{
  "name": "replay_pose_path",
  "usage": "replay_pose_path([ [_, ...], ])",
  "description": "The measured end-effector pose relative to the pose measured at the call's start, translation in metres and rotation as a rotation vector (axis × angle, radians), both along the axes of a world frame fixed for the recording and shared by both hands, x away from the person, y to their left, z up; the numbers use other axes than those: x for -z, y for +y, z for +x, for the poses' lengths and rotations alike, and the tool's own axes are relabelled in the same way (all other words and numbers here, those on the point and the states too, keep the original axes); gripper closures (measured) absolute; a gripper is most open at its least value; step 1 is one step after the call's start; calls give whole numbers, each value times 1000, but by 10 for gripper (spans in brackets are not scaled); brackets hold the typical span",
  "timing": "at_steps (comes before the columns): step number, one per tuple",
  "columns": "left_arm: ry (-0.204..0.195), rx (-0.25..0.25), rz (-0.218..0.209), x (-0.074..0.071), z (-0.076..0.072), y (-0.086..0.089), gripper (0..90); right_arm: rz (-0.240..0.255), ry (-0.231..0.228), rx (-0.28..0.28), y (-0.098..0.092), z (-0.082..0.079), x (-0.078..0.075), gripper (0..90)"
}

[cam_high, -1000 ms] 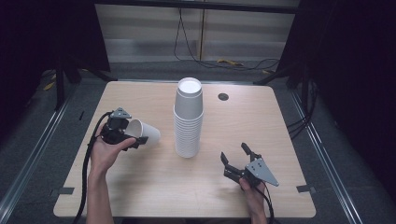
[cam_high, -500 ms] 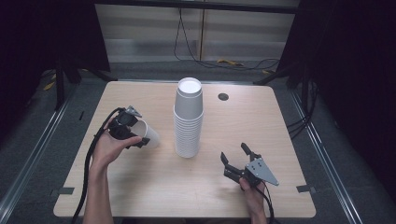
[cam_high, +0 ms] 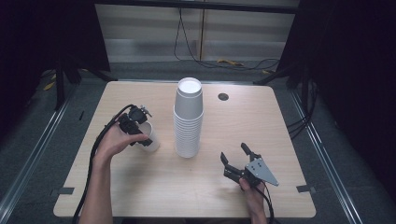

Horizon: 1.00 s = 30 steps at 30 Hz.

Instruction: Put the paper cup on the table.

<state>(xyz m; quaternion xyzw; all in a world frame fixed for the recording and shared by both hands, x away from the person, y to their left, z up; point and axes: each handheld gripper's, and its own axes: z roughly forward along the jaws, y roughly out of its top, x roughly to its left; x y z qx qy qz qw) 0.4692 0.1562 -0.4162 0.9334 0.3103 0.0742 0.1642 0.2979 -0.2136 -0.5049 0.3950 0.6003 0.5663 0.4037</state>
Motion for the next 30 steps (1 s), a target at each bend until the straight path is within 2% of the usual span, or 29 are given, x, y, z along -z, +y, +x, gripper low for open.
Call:
replay_pose_path([
  [4, 9, 2, 20, 1, 5, -7, 66, 1, 1, 0, 0, 0, 0, 167],
  [7, 1, 23, 25, 3, 6, -14, 62, 1, 0, 0, 0, 0, 0, 169],
  [11, 5, 23, -2, 8, 6, -15, 51, 2, 1, 3, -1, 0, 0, 169],
  [14, 15, 3, -42, 17, 8, -12, 39, 1, -1, 1, -1, 0, 0, 170],
  [16, 19, 9, -29, 22, 8, -11, 36, 3, -1, 1, -1, 0, 0, 169],
  [17, 19, -9, -45, 25, 7, -10, 40, 2, 1, 2, -1, 0, 0, 169],
  [19, 8, -19, -57, 29, 6, -6, 104, 3, -2, 2, -1, 0, 0, 169],
  [20, 8, -19, -57, 29, 6, -6, 98, 3, -2, 2, -1, 0, 0, 169],
  [21, -7, -27, -76, 30, 4, -4, 100, 3, 0, 3, -1, 0, 0, 169],
  [23, -15, -23, -80, 30, 4, -3, 104, 3, -2, 5, -1, 0, 0, 168],
  [27, -81, -40, -152, 35, -3, 5, 101, 2, -3, 3, -1, 0, 0, 168],
  [28, -102, -42, -151, 36, -4, 6, 99, 1, -4, 3, -1, 0, 0, 168],
  [29, -102, -42, -151, 36, -4, 6, 98, 1, -4, 3, -1, 0, 0, 168],
  [30, -128, -48, -175, 38, -7, 9, 100, 1, -3, 2, -1, 0, 0, 168],
])
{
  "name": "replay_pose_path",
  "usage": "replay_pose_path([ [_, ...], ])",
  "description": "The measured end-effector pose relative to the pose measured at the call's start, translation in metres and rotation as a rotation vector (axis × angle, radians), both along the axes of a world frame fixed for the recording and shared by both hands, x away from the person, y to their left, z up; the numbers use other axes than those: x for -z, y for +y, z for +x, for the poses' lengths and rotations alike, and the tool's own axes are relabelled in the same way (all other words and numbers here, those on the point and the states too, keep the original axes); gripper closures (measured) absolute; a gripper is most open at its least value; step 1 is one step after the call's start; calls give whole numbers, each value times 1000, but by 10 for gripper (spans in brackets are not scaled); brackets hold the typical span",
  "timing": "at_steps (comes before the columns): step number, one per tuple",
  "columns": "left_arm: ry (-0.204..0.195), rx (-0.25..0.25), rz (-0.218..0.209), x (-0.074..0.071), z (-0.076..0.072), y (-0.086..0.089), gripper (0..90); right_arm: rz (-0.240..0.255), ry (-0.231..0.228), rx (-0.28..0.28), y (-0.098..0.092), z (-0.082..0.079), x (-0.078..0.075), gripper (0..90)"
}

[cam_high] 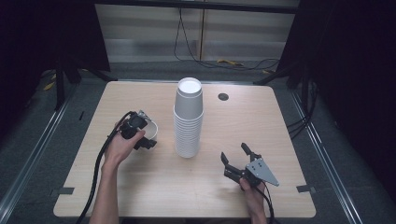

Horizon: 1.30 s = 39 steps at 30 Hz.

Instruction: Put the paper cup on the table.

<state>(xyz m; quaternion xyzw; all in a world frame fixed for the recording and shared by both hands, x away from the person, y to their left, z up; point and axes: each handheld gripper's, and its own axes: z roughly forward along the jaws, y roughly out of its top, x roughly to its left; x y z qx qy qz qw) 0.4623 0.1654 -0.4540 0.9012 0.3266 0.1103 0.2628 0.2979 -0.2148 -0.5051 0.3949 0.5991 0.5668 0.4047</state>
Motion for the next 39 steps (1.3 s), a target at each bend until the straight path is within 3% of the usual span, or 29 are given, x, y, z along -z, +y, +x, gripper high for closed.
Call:
replay_pose_path([
  [3, -46, -26, -60, 5, -6, 5, 108, 1, -1, 5, 0, 0, 0, 167],
  [6, -73, -25, -91, 8, -12, 12, 116, 7, -6, 11, 1, 0, 0, 164],
  [12, -87, -46, -164, 15, -20, 19, 125, 5, -3, 5, 1, 0, 0, 163],
  [13, -88, -45, -157, 17, -21, 21, 128, 5, -3, 5, 1, 0, 0, 163],
  [16, -87, -66, -190, 20, -25, 23, 143, 5, -3, 3, 1, 0, 0, 163],
  [17, -97, -59, -177, 20, -26, 26, 145, 5, -3, 2, 1, 0, 0, 163],
  [24, -109, -93, -227, 29, -33, 32, 151, 5, -4, 3, 1, 0, 0, 163],
  [27, -134, -125, -256, 35, -39, 37, 154, 6, -5, 4, 0, 0, 0, 163],
  [30, -134, -136, -277, 37, -46, 42, 155, 6, -4, 1, 0, 0, 0, 163],
  [32, -160, -157, -283, 38, -52, 46, 155, 6, -4, -3, 1, -1, 0, 163],
  [33, -161, -165, -312, 39, -55, 49, 152, 6, -4, -5, 1, -1, 0, 164],
  [36, -196, -182, -313, 41, -63, 53, 156, 3, -2, -8, 1, 0, 0, 163],
  [39, -197, -194, -324, 42, -70, 55, 157, 3, -4, -7, 1, 0, 0, 163],
])
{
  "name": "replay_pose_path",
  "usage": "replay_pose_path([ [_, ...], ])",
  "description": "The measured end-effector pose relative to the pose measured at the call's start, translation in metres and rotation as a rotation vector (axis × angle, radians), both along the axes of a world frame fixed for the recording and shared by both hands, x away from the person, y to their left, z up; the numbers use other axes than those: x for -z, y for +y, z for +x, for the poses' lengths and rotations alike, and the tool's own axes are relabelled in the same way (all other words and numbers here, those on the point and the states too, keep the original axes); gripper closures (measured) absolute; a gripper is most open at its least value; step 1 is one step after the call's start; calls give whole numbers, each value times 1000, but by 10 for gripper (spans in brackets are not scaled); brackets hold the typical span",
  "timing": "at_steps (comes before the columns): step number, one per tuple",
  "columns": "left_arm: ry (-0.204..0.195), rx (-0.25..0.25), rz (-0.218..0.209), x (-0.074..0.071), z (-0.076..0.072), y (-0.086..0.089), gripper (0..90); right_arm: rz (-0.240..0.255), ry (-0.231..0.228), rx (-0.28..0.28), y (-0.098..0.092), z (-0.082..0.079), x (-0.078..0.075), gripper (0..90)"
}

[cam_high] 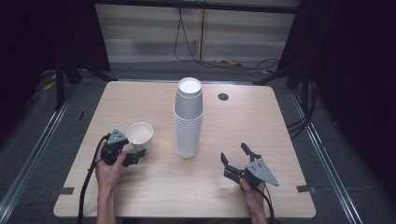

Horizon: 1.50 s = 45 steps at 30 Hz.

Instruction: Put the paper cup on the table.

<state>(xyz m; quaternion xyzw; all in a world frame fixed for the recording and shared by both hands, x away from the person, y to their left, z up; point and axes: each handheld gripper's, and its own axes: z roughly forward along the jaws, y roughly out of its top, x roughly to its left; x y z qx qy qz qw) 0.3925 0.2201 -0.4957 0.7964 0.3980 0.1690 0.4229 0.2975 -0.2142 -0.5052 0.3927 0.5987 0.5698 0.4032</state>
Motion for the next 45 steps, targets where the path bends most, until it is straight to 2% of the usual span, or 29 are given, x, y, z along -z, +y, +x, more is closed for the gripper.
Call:
replay_pose_path([
  [1, -6, -7, -6, 0, -4, 2, 159, 2, 0, 2, 0, 0, 0, 163],
  [2, -10, 13, -71, 0, -10, 6, 157, 2, 1, 5, 0, 0, 0, 150],
  [3, -27, 12, -102, 0, -14, 8, 157, 3, 1, 4, 0, 0, 0, 151],
  [4, -40, 2, -115, -1, -19, 9, 156, 2, 2, 3, 0, 0, 0, 152],
  [8, -92, 19, -149, -2, -35, 5, 156, 1, 2, 2, 0, 0, 0, 153],
  [13, -156, 6, -155, -8, -53, -4, 158, 2, -3, 4, 0, 0, 0, 152],
  [15, -189, -9, -202, -8, -62, -6, 158, 3, -1, 4, 0, 0, 0, 152],
  [16, -193, -34, -220, -7, -66, -7, 159, 4, 0, 4, 0, 0, 0, 152],
  [17, -210, -52, -216, -5, -71, -9, 158, 3, -1, 3, -1, 0, 0, 152],
  [19, -216, -61, -219, -2, -75, -12, 158, 3, -1, 3, -1, 0, 0, 152],
  [21, -231, -34, -207, 0, -77, -19, 158, 3, 0, 3, 0, 0, 0, 152],
  [23, -249, -33, -232, 1, -80, -25, 158, 4, 0, 3, 0, 0, 0, 152],
  [24, -249, -33, -232, 1, -80, -25, 158, 4, 0, 3, 0, 0, 0, 152],
  [25, -267, -29, -241, 3, -83, -35, 158, 3, -1, 4, -1, 0, 0, 151],
  [26, -279, -26, -232, 3, -84, -39, 158, 5, 0, 4, -1, 0, 0, 151],
  [27, -277, -18, -252, 4, -84, -44, 158, 7, -1, 2, -1, 0, 0, 151],
  [30, -288, 8, -274, 3, -86, -56, 158, 7, -1, 0, -1, 0, 0, 154],
  [33, -297, 21, -269, 4, -88, -63, 158, 8, -2, 0, -1, 0, 0, 155],
  [36, -285, 32, -281, 6, -88, -72, 157, 9, -2, -2, -1, 0, 0, 155],
  [39, -294, 68, -276, 10, -87, -81, 157, 10, 2, 0, -1, 0, 0, 155],
  [40, -299, 59, -264, 11, -86, -82, 157, 11, 3, 0, -1, 0, 0, 155],
  [43, -322, 53, -287, 12, -88, -86, 157, 7, 2, -6, -1, 0, 0, 156],
  [45, -341, 48, -280, 12, -90, -86, 156, 8, 3, -11, -1, 1, 0, 158],
])
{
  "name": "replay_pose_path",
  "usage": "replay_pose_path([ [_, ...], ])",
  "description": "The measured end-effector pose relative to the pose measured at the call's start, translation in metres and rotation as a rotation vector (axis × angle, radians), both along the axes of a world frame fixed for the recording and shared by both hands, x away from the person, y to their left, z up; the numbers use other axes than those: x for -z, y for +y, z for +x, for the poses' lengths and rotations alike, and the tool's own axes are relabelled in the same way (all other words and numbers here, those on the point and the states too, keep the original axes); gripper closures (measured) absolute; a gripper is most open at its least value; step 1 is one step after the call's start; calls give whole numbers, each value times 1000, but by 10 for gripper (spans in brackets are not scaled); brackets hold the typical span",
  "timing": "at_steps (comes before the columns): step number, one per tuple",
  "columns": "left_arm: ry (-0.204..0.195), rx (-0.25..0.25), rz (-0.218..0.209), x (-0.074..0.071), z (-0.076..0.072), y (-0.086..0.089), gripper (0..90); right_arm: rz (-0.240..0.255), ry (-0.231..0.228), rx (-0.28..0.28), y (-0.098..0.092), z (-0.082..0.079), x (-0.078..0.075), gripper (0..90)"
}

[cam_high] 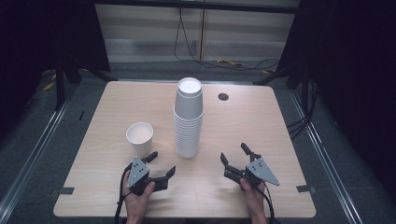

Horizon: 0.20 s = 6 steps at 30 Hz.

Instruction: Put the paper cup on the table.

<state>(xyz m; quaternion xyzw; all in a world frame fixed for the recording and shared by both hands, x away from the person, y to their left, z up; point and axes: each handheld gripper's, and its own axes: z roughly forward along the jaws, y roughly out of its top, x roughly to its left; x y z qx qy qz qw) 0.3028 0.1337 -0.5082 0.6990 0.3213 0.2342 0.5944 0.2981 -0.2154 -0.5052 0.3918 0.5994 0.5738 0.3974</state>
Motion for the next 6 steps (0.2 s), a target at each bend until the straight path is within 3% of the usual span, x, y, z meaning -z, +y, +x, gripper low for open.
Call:
replay_pose_path([
  [5, -43, -8, 3, 1, -4, 1, 156, 0, 6, 0, 0, 0, 0, 158],
  [6, -37, -5, -24, 1, -4, 2, 156, 0, 5, 4, 0, 0, 0, 158],
])
